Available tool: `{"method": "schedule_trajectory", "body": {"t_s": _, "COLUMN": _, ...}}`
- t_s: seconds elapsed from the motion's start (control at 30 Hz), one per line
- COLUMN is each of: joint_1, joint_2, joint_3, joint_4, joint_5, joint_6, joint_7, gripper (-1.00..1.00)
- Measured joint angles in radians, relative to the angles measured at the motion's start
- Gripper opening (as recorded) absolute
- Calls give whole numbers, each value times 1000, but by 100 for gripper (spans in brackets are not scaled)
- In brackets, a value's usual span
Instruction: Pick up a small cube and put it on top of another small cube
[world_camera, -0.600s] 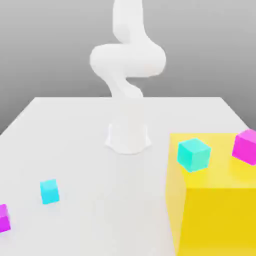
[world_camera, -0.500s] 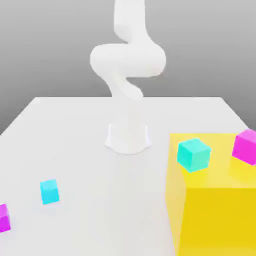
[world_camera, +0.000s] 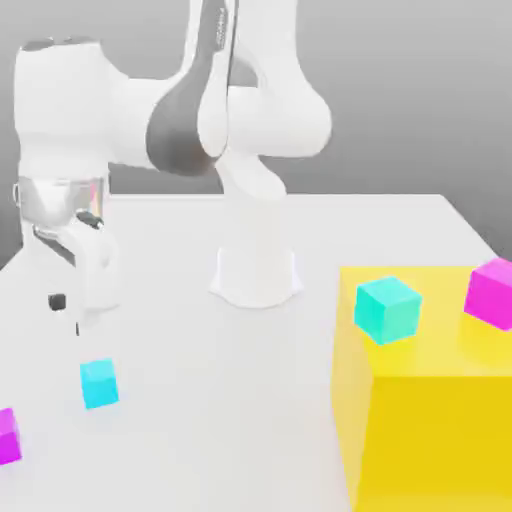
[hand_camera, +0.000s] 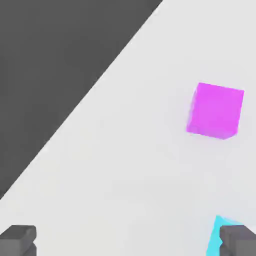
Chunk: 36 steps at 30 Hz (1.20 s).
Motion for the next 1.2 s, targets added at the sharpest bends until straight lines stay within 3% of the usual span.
{"method": "schedule_trajectory", "body": {"t_s": 0.13, "joint_1": -45, "joint_2": 146, "joint_3": -7, "joint_4": -48, "joint_5": 52, "joint_6": 99, "joint_7": 25, "gripper": 0}}
{"method": "schedule_trajectory", "body": {"t_s": 0.3, "joint_1": -146, "joint_2": 328, "joint_3": 116, "joint_4": -19, "joint_5": 153, "joint_6": 242, "joint_7": -45, "gripper": 0}}
{"method": "schedule_trajectory", "body": {"t_s": 0.33, "joint_1": -163, "joint_2": 352, "joint_3": 134, "joint_4": -14, "joint_5": 161, "joint_6": 263, "joint_7": -51, "gripper": -100}}
{"method": "schedule_trajectory", "body": {"t_s": 0.57, "joint_1": -166, "joint_2": 353, "joint_3": 137, "joint_4": -14, "joint_5": 158, "joint_6": 264, "joint_7": -48, "gripper": -100}}
{"method": "schedule_trajectory", "body": {"t_s": 0.8, "joint_1": -107, "joint_2": 128, "joint_3": 61, "joint_4": -50, "joint_5": 20, "joint_6": 77, "joint_7": 44, "gripper": -100}}
{"method": "schedule_trajectory", "body": {"t_s": 1.2, "joint_1": 258, "joint_2": -112, "joint_3": 256, "joint_4": 223, "joint_5": 29, "joint_6": -436, "joint_7": -363, "gripper": -100}}
